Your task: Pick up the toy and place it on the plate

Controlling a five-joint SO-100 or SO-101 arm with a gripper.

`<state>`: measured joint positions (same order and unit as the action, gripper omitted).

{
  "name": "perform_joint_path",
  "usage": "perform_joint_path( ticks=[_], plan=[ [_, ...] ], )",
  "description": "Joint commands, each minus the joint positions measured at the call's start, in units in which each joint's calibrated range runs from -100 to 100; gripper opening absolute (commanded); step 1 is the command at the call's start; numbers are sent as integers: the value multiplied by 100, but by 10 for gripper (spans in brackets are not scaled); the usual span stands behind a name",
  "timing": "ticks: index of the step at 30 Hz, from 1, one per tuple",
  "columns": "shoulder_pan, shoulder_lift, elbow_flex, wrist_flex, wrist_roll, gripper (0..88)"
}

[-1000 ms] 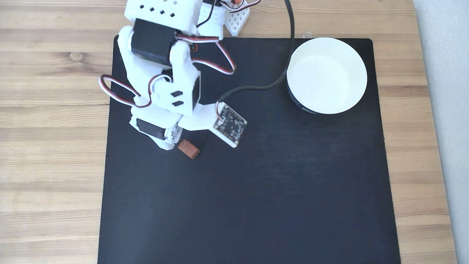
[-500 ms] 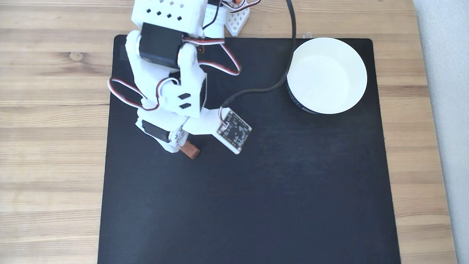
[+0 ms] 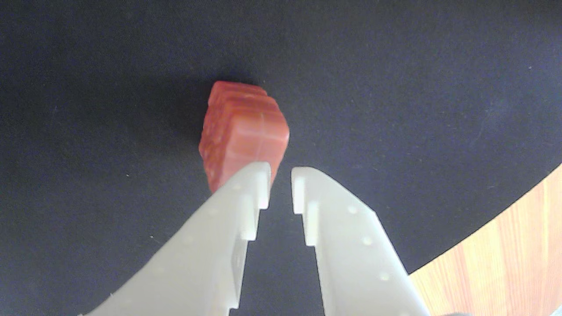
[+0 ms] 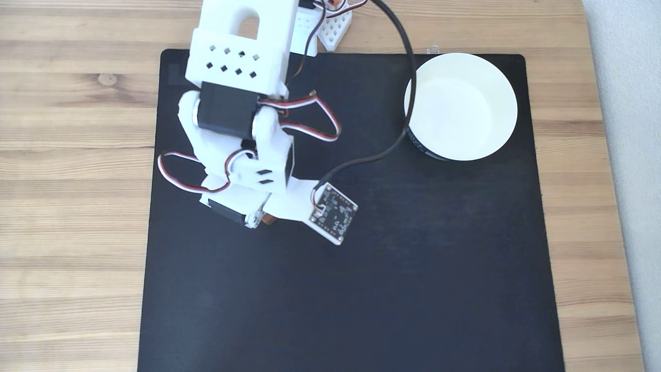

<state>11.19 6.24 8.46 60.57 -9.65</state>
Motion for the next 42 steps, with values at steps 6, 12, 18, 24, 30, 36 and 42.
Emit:
perform_joint_path(
  ticks=[6,12,18,24,30,36,42],
  plan=[
    [-111,-20,-327,56,-21,24],
    [-86,-20,-742,615,-167,24],
    [-103,-20,-760,877,-334,24],
    [-111,-12,-751,1055,-340,96],
    [-245,-12,-769,1275,-329,294],
    [-262,-12,-769,1267,-334,294],
    [-195,-3,-724,1284,-475,294]
  ],
)
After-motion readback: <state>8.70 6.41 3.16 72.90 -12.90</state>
